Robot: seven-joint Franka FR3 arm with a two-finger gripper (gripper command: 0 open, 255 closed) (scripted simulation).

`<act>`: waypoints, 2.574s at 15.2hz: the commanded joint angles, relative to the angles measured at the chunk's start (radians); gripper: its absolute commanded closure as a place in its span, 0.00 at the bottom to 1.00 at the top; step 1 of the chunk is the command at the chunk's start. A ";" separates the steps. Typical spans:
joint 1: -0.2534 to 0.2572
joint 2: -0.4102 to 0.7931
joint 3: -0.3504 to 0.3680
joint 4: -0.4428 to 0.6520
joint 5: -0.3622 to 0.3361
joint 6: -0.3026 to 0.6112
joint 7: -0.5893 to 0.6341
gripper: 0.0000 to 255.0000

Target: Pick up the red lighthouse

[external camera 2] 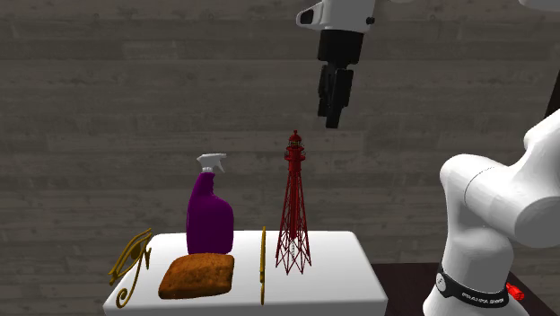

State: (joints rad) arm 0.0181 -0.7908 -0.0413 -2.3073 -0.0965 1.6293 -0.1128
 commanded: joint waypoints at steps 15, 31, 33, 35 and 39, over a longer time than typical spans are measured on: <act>0.076 0.418 0.093 0.268 -0.058 -0.182 -0.109 0.00; 0.076 0.430 0.094 0.346 -0.060 -0.247 -0.119 1.00; 0.075 0.436 0.095 0.379 -0.061 -0.274 -0.122 1.00; 0.075 0.444 0.096 0.413 -0.062 -0.301 -0.126 1.00; 0.074 0.461 0.098 0.485 -0.064 -0.354 -0.134 1.00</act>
State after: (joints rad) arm 0.0921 -0.3319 0.0563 -1.8393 -0.1598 1.2898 -0.2445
